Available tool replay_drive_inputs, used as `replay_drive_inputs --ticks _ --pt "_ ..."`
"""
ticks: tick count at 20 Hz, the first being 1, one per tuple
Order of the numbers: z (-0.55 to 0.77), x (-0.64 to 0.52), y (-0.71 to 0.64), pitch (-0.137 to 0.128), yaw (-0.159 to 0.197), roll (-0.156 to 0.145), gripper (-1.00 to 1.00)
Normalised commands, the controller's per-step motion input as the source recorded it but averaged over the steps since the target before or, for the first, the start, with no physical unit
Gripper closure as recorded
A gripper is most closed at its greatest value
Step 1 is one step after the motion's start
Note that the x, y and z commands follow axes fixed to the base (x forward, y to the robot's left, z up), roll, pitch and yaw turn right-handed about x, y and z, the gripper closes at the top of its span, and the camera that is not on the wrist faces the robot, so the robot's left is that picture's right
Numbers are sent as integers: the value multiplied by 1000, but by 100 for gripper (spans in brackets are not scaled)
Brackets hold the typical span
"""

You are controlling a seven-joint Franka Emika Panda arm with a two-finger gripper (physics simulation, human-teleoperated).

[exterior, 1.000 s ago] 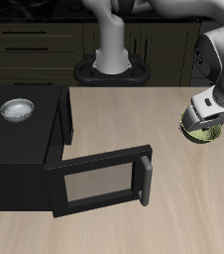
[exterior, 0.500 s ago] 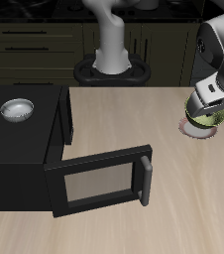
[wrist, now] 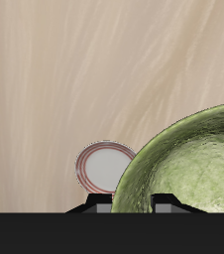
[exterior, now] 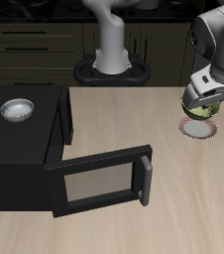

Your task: Place the green bowl on the plate

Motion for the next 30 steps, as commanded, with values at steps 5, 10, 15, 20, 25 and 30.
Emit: replay_drive_inputs --ticks 5,10,15,20,25,30 --pt "4 -226 76 -13 -9 16 100" --pt "44 -272 154 -40 -42 -5 100" --pt "-190 -252 253 13 -12 14 100" --pt "-119 -133 43 -11 12 -39 100" --pt "-93 -47 49 18 -5 -7 100" --pt "-161 -155 160 22 -8 20 100"
